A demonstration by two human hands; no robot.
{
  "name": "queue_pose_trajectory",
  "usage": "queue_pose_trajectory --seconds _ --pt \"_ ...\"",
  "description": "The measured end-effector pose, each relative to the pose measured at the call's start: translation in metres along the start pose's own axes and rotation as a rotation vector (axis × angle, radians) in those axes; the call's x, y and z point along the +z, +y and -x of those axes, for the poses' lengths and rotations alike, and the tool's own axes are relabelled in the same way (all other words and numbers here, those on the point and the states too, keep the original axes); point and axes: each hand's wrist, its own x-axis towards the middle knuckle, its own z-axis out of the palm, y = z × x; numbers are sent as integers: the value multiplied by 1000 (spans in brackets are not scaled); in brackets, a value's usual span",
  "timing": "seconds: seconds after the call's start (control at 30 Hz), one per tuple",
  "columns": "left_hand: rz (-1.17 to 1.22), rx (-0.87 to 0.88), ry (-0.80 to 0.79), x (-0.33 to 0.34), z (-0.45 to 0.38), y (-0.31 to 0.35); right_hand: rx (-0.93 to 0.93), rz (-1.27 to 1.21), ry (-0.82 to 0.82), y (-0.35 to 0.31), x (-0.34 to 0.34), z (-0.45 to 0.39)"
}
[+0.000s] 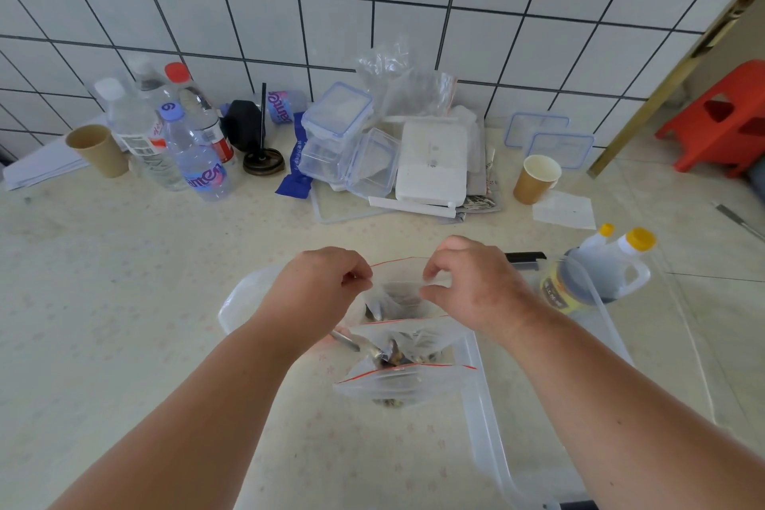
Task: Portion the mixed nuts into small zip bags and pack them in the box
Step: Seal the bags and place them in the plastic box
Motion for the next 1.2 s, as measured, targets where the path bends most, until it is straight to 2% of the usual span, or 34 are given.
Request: queue_pose_trajectory --seconds 0.3,0.67,1.1,1.2 --pt "191 -97 59 8 5 -9 -17 9 5 -3 1 -3" --pt "139 -177 89 9 3 -14 -29 27 22 -11 3 -6" --pt "103 -67 84 16 9 -5 -116 -118 -25 -41 9 -6" --pt "109 -41 90 16 10 -4 -141 -86 -48 -46 11 -8"
